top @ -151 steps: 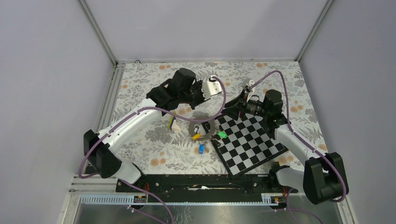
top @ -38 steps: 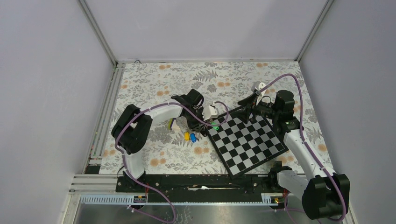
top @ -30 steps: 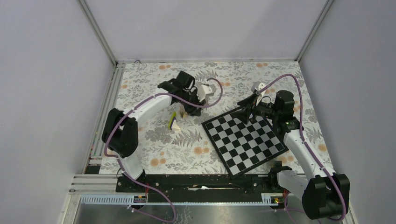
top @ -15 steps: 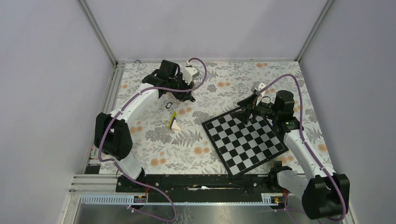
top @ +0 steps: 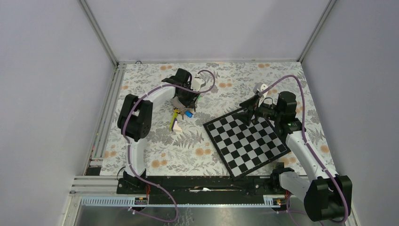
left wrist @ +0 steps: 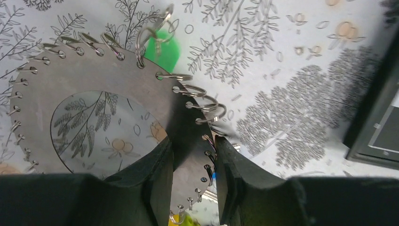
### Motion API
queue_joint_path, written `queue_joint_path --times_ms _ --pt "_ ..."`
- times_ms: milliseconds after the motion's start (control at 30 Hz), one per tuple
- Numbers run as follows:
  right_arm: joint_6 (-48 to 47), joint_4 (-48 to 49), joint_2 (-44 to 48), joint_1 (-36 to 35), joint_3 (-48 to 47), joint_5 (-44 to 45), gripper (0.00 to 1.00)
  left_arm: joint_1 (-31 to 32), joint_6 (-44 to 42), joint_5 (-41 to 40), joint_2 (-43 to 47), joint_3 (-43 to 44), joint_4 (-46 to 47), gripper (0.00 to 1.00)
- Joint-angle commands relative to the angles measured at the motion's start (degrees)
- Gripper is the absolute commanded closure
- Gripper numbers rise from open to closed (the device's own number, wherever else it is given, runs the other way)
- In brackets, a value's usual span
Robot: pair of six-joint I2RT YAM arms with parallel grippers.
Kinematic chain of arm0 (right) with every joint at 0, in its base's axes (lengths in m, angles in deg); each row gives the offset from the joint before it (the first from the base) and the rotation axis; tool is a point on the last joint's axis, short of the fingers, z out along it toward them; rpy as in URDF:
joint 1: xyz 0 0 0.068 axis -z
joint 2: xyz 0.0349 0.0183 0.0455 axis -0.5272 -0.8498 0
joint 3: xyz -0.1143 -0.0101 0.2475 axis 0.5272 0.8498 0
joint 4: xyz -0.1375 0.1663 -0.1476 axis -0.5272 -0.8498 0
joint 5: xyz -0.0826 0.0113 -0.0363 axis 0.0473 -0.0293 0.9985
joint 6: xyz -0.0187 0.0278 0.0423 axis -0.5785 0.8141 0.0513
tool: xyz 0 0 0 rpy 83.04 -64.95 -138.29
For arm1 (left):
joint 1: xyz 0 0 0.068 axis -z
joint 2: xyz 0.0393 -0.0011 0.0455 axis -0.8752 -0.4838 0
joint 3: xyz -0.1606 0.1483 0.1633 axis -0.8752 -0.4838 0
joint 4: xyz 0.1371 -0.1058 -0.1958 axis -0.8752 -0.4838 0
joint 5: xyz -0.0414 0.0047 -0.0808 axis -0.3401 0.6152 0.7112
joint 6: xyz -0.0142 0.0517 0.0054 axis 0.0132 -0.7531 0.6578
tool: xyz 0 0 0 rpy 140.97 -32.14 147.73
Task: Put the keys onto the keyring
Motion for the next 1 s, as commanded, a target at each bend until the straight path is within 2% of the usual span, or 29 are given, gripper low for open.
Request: queue_joint_path --times_ms 0,367,500,767,967 --pt "-0.3 2.8 0.7 0.6 0.2 -0.8 0.25 0.4 -1.0 -2.9 -2.4 6.3 3.8 1.00" --pt "-0.3 3.1 0.2 0.8 0.5 -0.9 0.24 2.3 -0.7 -12.2 -10.6 13.5 6.9 1.00" --pt "-0.3 3.2 0.0 0.9 0.6 -0.9 0.23 2.3 -1.0 -14.2 -13.3 15.7 6.6 0.90" --pt "-0.1 3.6 -0.2 1.0 0.8 -0.9 0.22 2.3 -0.6 -16.9 -14.0 17.1 7.6 0.58" --pt "0.0 3.8 0.1 1.3 1.0 -0.8 0.22 2.3 0.2 -17.6 -9.9 16.6 8.4 0.16"
